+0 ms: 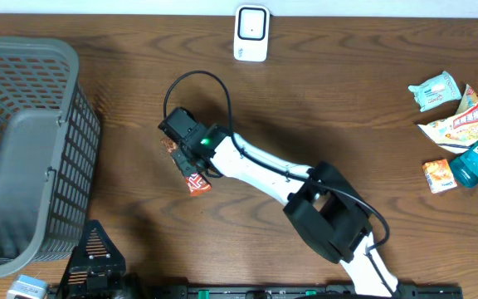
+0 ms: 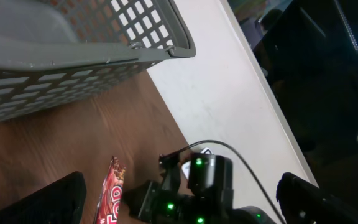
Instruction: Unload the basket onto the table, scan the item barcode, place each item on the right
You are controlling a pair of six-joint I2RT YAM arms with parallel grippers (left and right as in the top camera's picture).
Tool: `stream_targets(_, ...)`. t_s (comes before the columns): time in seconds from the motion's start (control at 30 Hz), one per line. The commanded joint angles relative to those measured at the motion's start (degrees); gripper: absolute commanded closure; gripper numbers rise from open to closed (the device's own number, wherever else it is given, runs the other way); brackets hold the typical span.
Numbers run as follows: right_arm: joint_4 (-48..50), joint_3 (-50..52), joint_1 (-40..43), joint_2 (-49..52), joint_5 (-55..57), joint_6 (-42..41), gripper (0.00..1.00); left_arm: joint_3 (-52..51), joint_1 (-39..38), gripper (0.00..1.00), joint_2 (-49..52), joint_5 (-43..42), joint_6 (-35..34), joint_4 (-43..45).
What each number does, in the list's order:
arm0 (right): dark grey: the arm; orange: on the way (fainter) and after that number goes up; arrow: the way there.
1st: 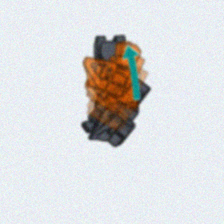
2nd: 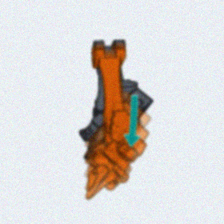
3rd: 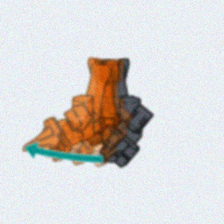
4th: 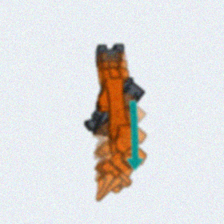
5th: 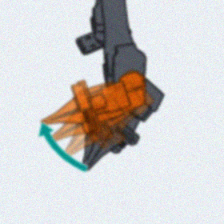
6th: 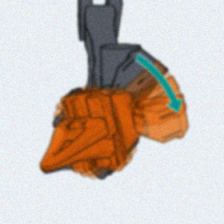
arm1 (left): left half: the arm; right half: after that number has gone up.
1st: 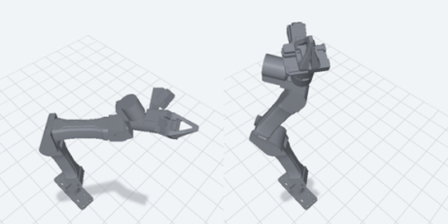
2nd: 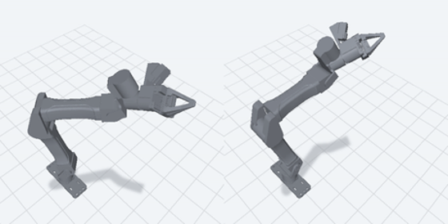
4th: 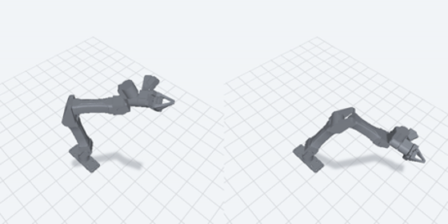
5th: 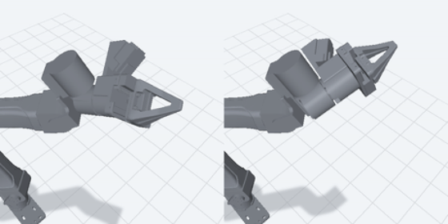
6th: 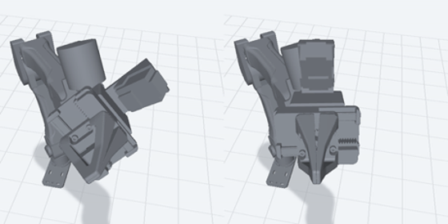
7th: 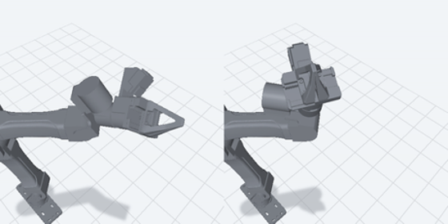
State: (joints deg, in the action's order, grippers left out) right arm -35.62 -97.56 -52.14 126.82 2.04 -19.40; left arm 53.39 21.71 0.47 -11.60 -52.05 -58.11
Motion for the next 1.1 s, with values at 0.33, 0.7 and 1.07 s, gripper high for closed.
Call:
stream_targets(0.33,2.89,-0.81,0.07,-2.08,0.61,1.36,0.99,0.35,0.24,0.02,-0.31,0.74,1.36,0.04)
stream_targets(0.7,11.98,-0.74,0.07,0.00,0.61,2.32,0.99,0.35,0.24,0.02,-0.31,0.74,1.38,0.04)
stream_targets(1.07,10.38,-0.66,-1.16,8.17,-1.22,1.01,0.99,0.37,0.24,0.02,-0.31,0.74,1.36,0.07)
